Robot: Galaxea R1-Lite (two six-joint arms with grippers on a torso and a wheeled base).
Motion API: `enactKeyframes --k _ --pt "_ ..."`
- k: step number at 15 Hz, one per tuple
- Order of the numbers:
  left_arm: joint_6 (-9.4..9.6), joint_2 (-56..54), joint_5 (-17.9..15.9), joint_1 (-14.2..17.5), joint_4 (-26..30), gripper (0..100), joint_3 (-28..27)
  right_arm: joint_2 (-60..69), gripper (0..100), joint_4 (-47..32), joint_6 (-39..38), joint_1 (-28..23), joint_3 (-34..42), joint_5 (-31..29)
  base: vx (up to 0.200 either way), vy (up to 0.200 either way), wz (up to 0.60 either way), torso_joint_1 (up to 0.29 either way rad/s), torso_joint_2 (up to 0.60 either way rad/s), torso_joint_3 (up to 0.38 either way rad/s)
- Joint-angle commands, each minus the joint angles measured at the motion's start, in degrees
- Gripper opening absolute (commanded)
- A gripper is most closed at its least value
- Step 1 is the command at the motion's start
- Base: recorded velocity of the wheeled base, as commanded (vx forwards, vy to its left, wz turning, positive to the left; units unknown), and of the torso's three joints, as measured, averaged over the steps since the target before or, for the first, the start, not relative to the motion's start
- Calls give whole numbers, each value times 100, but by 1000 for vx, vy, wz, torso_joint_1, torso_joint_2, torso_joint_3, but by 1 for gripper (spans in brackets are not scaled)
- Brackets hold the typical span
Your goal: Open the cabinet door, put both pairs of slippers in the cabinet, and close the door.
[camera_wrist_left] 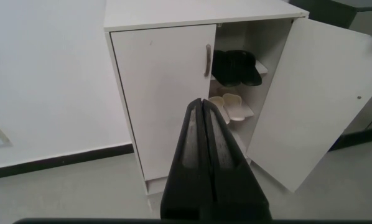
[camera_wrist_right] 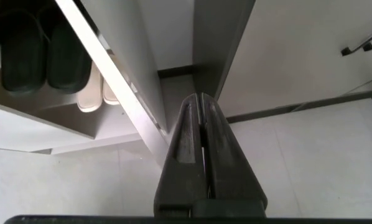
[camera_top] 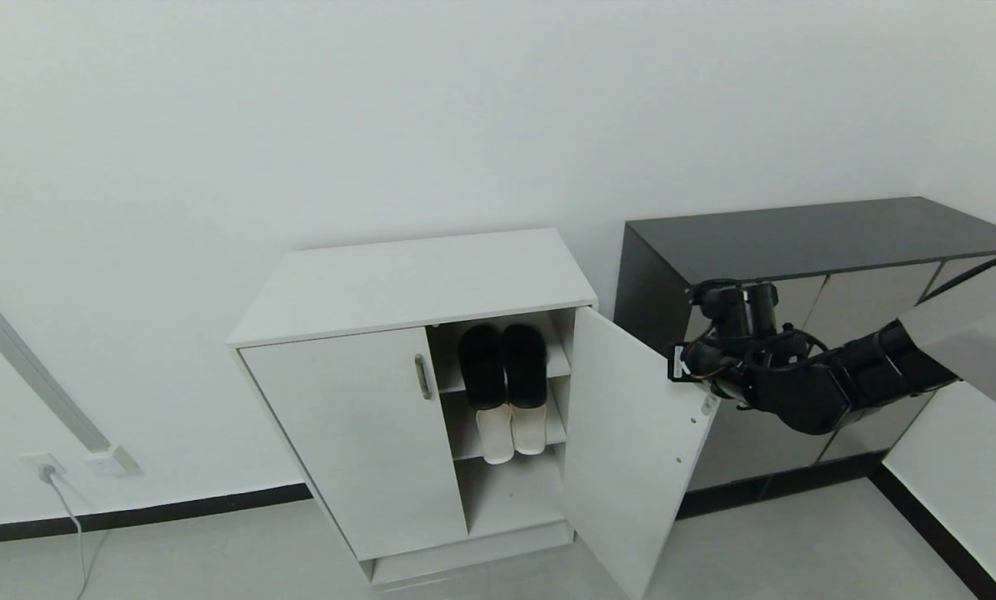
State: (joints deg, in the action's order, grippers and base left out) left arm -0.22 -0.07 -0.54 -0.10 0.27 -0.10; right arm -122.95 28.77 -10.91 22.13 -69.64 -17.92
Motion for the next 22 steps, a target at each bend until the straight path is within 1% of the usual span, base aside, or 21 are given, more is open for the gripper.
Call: enactKeyframes --k 1,4,6,8,11,13,14,16,17,19,20,22 --pt "-4 7 1 1 0 0 1 -36 0 -3 1 2 12 -1 0 0 0 0 0 0" --pt "-4 7 1 1 0 0 1 52 0 -3 1 108 162 -10 0 0 0 0 0 0" --pt "-4 7 1 1 0 0 1 193 0 6 1 327 381 -10 0 0 0 0 0 0" --pt "-4 7 1 1 0 0 1 360 0 15 -25 626 557 -19 0 0 0 0 0 0" --pt "-13 7 1 1 0 0 1 799 0 50 -210 1426 856 -45 0 0 0 0 0 0" --pt "-13 7 1 1 0 0 1 1037 0 59 -219 1716 1006 -10 0 0 0 0 0 0" --pt "-13 7 1 1 0 0 1 1098 0 67 -219 1778 1058 8 0 0 0 0 0 0" --pt "-13 7 1 1 0 0 1 1230 0 270 -210 1892 1322 245 0 0 0 0 0 0" --pt "-13 7 1 1 0 0 1 1230 0 428 -192 1892 1436 263 0 0 0 0 0 0" --pt "-13 7 1 1 0 0 1 1230 0 929 -113 1866 1735 482 0 0 0 0 0 0" --pt "-13 7 1 1 0 0 1 1230 0 1061 -43 1848 1814 518 0 0 0 0 0 0" --pt "-4 7 1 1 0 0 1 1239 0 1087 1 1848 1946 518 0 0 0 0 0 0"
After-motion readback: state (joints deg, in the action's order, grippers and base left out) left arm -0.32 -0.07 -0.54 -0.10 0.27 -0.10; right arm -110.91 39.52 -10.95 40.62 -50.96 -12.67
